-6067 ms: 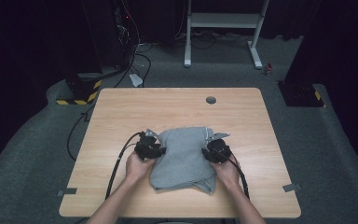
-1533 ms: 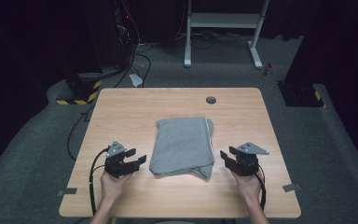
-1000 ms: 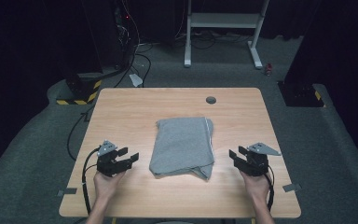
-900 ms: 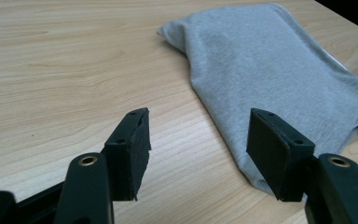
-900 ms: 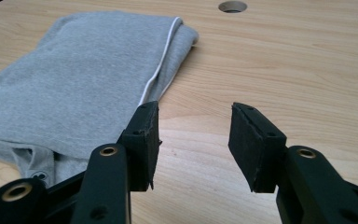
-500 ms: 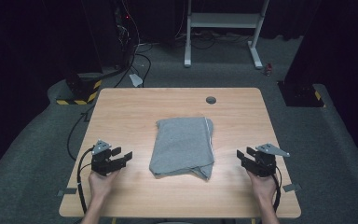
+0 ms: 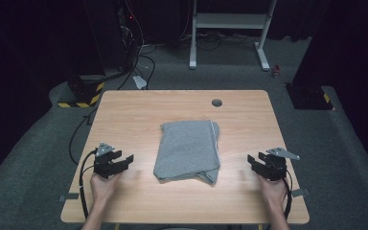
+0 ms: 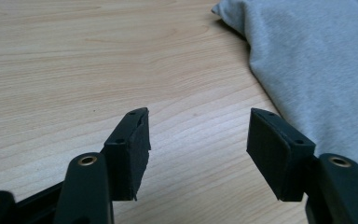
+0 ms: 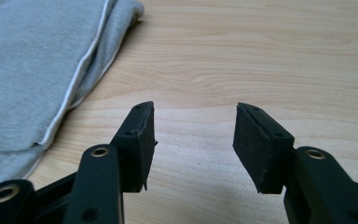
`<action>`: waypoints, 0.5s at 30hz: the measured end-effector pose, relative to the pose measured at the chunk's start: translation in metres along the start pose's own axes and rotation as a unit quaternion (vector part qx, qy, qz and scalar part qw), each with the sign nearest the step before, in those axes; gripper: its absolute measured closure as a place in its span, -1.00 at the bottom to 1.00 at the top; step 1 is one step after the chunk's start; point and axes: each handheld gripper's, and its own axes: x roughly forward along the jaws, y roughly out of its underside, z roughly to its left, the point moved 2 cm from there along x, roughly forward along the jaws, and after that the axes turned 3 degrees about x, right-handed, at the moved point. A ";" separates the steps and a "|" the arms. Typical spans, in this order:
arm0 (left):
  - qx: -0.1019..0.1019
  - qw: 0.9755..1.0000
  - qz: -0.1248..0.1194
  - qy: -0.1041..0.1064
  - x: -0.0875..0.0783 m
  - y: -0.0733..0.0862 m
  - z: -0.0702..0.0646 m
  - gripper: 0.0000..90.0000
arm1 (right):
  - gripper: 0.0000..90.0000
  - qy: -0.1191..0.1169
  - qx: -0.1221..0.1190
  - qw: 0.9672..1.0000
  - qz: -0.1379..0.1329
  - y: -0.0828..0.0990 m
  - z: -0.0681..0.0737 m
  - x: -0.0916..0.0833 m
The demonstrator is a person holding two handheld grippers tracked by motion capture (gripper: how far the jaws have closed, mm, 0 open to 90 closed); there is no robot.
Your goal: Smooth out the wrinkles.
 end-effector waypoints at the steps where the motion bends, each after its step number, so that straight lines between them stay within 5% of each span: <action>1: 0.001 1.000 0.001 -0.001 0.001 0.000 0.001 -0.14 | 0.05 0.001 0.000 1.000 0.002 0.001 -0.001 0.002; 15: 0.007 1.000 0.012 -0.028 0.014 0.003 0.008 -0.14 | 0.02 0.023 -0.001 0.999 0.022 0.005 -0.008 0.017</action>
